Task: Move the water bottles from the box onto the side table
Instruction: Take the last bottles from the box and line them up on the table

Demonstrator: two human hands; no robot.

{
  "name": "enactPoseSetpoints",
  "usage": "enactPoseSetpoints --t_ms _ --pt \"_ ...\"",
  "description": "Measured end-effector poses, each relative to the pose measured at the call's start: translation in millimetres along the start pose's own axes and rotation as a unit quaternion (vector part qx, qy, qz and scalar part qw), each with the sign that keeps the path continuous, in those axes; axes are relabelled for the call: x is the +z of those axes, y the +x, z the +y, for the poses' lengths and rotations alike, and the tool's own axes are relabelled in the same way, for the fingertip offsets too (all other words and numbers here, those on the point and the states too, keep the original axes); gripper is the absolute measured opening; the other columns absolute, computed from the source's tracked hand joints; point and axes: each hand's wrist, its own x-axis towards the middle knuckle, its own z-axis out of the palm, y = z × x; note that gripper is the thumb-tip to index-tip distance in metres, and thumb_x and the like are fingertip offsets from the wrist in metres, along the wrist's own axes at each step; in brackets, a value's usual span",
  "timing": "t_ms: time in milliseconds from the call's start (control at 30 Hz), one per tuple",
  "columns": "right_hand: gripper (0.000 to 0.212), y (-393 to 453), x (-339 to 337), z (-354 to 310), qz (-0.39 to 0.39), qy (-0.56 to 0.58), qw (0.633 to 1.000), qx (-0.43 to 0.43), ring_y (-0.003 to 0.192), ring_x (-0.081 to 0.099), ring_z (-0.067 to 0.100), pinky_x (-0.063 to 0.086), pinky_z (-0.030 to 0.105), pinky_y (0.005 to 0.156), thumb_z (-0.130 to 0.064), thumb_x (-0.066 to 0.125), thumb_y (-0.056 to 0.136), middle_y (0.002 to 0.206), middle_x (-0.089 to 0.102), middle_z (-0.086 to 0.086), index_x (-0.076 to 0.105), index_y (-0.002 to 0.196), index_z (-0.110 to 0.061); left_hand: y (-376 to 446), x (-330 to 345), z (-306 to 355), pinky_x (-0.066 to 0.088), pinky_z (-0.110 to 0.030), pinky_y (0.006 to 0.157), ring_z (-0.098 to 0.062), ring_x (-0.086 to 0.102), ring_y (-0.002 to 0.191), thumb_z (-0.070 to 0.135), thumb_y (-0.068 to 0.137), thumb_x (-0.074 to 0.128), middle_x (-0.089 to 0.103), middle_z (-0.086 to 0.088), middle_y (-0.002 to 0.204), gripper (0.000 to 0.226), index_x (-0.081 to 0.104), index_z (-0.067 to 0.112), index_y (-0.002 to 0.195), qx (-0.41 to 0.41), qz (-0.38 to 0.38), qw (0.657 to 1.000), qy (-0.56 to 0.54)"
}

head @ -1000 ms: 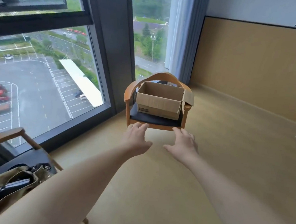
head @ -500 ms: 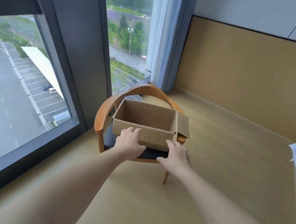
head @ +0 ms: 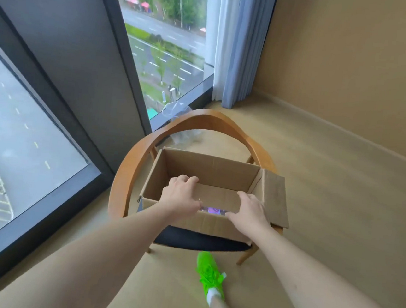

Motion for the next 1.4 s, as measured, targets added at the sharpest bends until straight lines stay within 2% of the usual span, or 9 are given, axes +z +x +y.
enactPoseSetpoints --t_ms 233,367,600,700,900,1067,1267,1333,1400 --pt "0.079 126 26 12 -0.114 -0.034 0.993 0.030 0.133 0.036 0.031 0.038 0.043 0.108 -0.038 0.072 0.080 0.145 0.043 0.007 0.036 0.148 -0.023 113 22 -10 0.037 -0.047 0.112 -0.027 0.028 0.144 0.044 0.088 0.064 0.036 -0.004 0.156 0.072 0.035 0.026 0.151 -0.073 -0.055 0.996 -0.011" --pt "0.072 173 52 16 -0.169 -0.060 0.983 0.031 0.129 0.041 0.031 0.041 0.039 0.104 -0.038 0.071 0.079 0.138 0.047 0.006 0.041 0.144 -0.024 152 51 -21 0.036 -0.043 0.111 -0.029 0.030 0.141 0.042 0.087 0.063 0.038 -0.006 0.152 0.071 0.037 0.022 0.150 -0.098 -0.106 0.989 -0.009" --pt "0.063 205 114 43 -0.277 -0.079 0.956 0.057 0.119 0.050 0.034 0.046 0.040 0.095 -0.050 0.077 0.074 0.121 0.054 0.010 0.052 0.124 -0.023 181 123 -36 0.038 -0.043 0.108 -0.030 0.036 0.135 0.039 0.086 0.066 0.046 -0.008 0.143 0.066 0.044 0.021 0.145 -0.145 -0.192 0.970 -0.029" --pt "0.059 216 133 48 -0.307 -0.095 0.945 0.061 0.120 0.049 0.032 0.045 0.040 0.094 -0.047 0.076 0.072 0.120 0.054 0.008 0.052 0.121 -0.025 189 144 -48 0.039 -0.041 0.107 -0.031 0.038 0.133 0.039 0.085 0.067 0.048 -0.010 0.141 0.066 0.045 0.023 0.145 -0.159 -0.215 0.963 -0.032" --pt "0.060 230 162 43 -0.348 -0.138 0.927 0.010 0.115 0.051 0.031 0.042 0.040 0.088 -0.026 0.082 0.069 0.120 0.050 0.007 0.050 0.120 -0.021 204 164 -70 0.044 -0.040 0.098 -0.032 0.045 0.124 0.039 0.082 0.068 0.052 -0.009 0.126 0.059 0.051 0.027 0.137 -0.209 -0.202 0.956 -0.043" --pt "0.051 233 165 42 -0.352 -0.169 0.920 -0.009 0.107 0.054 0.027 0.041 0.035 0.079 -0.036 0.081 0.065 0.110 0.058 0.003 0.052 0.105 -0.022 201 174 -76 0.042 -0.039 0.097 -0.033 0.044 0.125 0.044 0.082 0.069 0.052 -0.011 0.129 0.062 0.050 0.025 0.138 -0.220 -0.211 0.951 -0.054" --pt "0.047 232 143 33 -0.338 -0.056 0.936 0.085 0.076 0.063 0.020 0.042 0.025 0.053 -0.051 0.075 0.046 0.082 0.065 -0.002 0.058 0.078 -0.020 195 164 -74 0.042 -0.037 0.098 -0.031 0.043 0.127 0.043 0.082 0.067 0.052 -0.010 0.132 0.065 0.048 0.024 0.141 -0.222 -0.188 0.954 -0.075" --pt "0.047 231 132 20 -0.333 0.011 0.932 0.143 0.071 0.064 0.018 0.041 0.024 0.051 -0.058 0.071 0.046 0.076 0.064 -0.004 0.058 0.073 -0.021 192 154 -74 0.040 -0.036 0.101 -0.031 0.041 0.130 0.039 0.084 0.067 0.050 -0.011 0.137 0.065 0.046 0.022 0.144 -0.221 -0.177 0.956 -0.080" --pt "0.051 231 120 6 -0.325 0.114 0.917 0.200 0.069 0.067 0.018 0.047 0.024 0.053 -0.059 0.072 0.047 0.077 0.067 -0.002 0.062 0.077 -0.019 189 141 -74 0.038 -0.036 0.102 -0.032 0.042 0.130 0.036 0.085 0.068 0.050 -0.011 0.140 0.066 0.045 0.019 0.144 -0.213 -0.159 0.960 -0.085"
